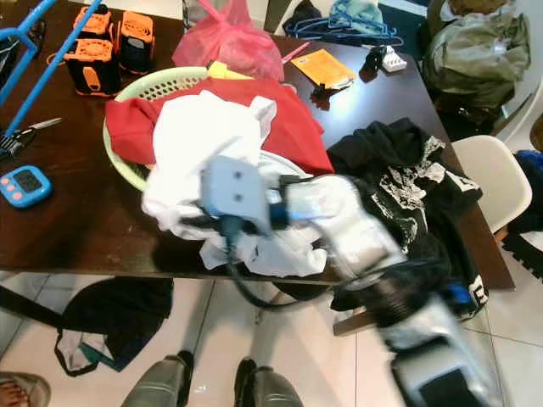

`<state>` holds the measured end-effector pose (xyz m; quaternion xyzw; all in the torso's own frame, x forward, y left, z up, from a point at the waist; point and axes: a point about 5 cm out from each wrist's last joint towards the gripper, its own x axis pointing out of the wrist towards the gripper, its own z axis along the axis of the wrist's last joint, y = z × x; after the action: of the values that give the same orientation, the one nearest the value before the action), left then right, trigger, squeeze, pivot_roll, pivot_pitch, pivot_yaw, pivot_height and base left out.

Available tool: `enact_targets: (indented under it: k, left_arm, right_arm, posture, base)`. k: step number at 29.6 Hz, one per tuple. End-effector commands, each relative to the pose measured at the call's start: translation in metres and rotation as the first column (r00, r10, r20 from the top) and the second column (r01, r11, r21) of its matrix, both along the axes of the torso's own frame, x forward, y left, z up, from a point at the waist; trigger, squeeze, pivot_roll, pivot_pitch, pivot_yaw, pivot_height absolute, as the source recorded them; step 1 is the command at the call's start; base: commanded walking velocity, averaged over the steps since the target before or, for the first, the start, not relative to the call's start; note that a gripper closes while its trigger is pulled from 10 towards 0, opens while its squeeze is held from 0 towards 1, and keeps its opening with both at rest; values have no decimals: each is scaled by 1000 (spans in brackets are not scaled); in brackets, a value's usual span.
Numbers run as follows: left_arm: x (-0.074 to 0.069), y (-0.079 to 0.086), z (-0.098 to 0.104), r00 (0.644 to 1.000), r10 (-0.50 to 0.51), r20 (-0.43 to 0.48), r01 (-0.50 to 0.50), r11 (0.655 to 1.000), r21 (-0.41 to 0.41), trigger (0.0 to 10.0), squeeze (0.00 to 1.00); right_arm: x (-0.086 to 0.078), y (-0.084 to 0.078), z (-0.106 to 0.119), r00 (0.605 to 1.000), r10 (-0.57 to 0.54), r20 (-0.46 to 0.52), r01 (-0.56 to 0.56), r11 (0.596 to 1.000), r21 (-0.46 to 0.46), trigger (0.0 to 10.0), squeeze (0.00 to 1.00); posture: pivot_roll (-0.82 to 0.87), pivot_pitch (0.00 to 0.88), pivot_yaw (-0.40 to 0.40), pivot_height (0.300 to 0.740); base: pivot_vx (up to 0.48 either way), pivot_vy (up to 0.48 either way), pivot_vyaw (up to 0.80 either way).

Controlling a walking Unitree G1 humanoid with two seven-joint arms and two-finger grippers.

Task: Hang hanger

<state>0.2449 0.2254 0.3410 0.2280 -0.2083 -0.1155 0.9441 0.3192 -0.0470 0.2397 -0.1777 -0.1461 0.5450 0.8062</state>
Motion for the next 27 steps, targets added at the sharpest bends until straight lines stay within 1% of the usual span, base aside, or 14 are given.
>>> enact_targets:
  k: [1,3,4,5,7,8,10,14,17,18,19,20,21,27]
  left_arm:
    - [-1,-2,-1,1000,1,2,-1,1000,14,10000,0]
    - [-1,-2,-1,1000,1,2,-1,1000,14,10000,0]
    - [-1,-2,-1,1000,1,1,-1,1000,14,10000,0]
    - [-1,-2,-1,1000,1,1,-1,1000,14,10000,0]
    - [-1,-2,-1,1000,0,-1,0,1000,15,10000,0]
    - [-1,-2,-1,1000,0,-1,0,1000,15,10000,0]
    - [-1,-2,-1,1000,0,-3,0,1000,15,10000,0]
    - [-1,-2,-2,1000,0,-4,0,1000,15,10000,0]
    - [-1,-2,-3,1000,0,-6,0,1000,12,10000,0]
    - [-1,-2,-3,1000,0,-6,0,1000,12,10000,0]
    - [-1,-2,-4,1000,2,-9,-1,1000,10,10000,0]
    - [-1,-2,-4,1000,2,-9,-1,1000,10,10000,0]
    - [-1,1,-8,999,26,-20,-26,1000,8,10000,0]
    - [-3,11,-9,997,73,-25,-73,997,-7,10000,0]
  right_arm:
    - [6,-12,13,997,-73,-9,74,991,107,10000,1000]
    - [6,-12,13,997,-73,-9,74,991,107,10000,1000]
    - [6,-14,18,996,-79,-41,85,980,178,10000,0]
    - [6,-14,18,996,-79,-41,85,980,178,10000,0]
    - [-7,-27,35,979,119,-168,-48,927,372,10000,0]
    - [-7,-27,35,979,119,-168,-48,927,372,10000,0]
    - [-25,-43,50,921,345,-181,-231,858,460,10000,0]
    - [-28,-50,55,907,385,-169,-270,841,468,10000,0]
    - [-15,-49,55,961,237,-145,-160,899,408,10000,0]
    - [-15,-49,55,961,237,-145,-160,899,408,10000,0]
    - [-9,-41,49,986,128,-111,-84,937,340,10000,0]
    - [-9,-41,49,986,128,-111,-84,937,340,10000,0]
    - [-4,-19,35,1000,-11,-27,17,974,226,10000,0]
    - [-2,11,26,993,-120,18,113,967,228,10000,0]
  posture:
    - [254,125,-57,740]
    - [254,125,-57,740]
    - [254,125,-57,740]
    - [254,125,-57,740]
    - [255,130,-54,740]
    - [255,130,-54,740]
    - [249,135,-56,740]
    - [249,135,-56,740]
    - [242,138,-62,740]
    - [242,138,-62,740]
    - [242,138,-62,740]
    - [242,138,-62,740]
    - [247,140,-62,740]
    - [254,143,-64,740]
  base:
    - [0,0,0]
    - [0,0,0]
    - [0,0,0]
    - [0,0,0]
    - [0,0,0]
    - [0,0,0]
    - [0,0,0]
    - [0,0,0]
    - [0,0,0]
    - [0,0,0]
    - [0,0,0]
    - [0,0,0]
    - [0,0,0]
    - [0,0,0]
